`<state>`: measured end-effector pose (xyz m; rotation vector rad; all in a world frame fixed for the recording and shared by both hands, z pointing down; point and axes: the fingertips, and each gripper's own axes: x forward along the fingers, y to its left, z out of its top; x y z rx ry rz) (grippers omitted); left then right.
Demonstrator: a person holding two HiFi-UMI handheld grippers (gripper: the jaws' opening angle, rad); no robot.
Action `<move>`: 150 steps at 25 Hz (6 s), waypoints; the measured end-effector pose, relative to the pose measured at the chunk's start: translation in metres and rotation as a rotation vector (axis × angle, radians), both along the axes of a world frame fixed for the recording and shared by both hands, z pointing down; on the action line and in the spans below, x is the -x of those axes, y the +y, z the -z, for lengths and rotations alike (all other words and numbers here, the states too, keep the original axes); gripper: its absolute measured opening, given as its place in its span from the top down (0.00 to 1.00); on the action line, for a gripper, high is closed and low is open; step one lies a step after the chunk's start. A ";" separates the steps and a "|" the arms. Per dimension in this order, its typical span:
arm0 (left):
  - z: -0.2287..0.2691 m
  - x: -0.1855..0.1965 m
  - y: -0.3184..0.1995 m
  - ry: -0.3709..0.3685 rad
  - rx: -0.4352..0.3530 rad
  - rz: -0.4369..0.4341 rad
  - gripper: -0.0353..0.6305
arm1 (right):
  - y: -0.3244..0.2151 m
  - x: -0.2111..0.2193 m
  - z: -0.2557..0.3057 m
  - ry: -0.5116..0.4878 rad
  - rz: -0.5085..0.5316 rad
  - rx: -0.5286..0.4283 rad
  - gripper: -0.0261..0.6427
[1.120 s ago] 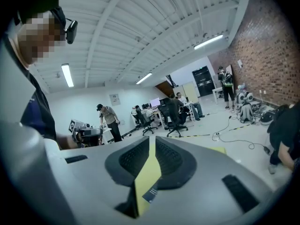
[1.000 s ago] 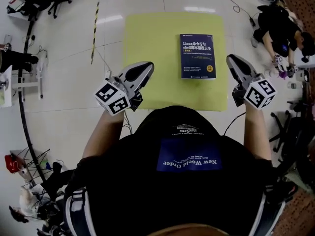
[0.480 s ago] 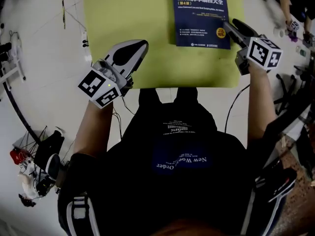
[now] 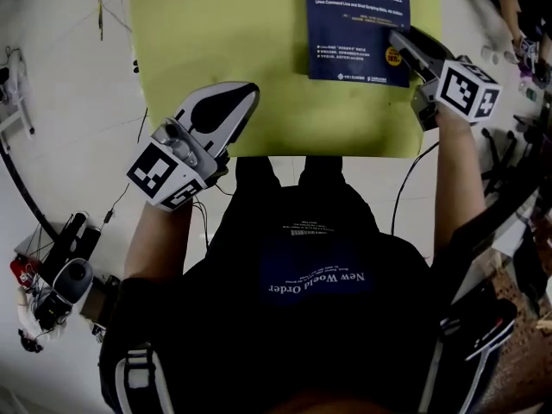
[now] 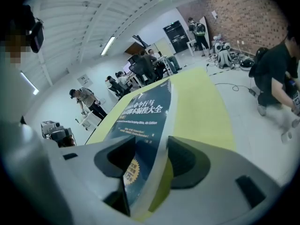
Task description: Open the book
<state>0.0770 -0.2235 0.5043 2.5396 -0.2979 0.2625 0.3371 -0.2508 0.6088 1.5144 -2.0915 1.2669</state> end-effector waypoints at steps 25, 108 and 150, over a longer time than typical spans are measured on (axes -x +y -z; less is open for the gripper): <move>0.022 0.050 -0.005 0.069 0.006 0.075 0.94 | -0.006 -0.006 0.026 -0.178 -0.081 0.150 0.81; 0.051 0.202 0.008 0.138 -0.014 0.295 0.94 | -0.106 0.362 0.119 -0.822 0.545 -0.009 0.98; 0.253 0.067 0.038 0.165 -0.295 0.160 0.94 | 0.122 0.079 0.360 0.178 -0.025 -0.723 0.98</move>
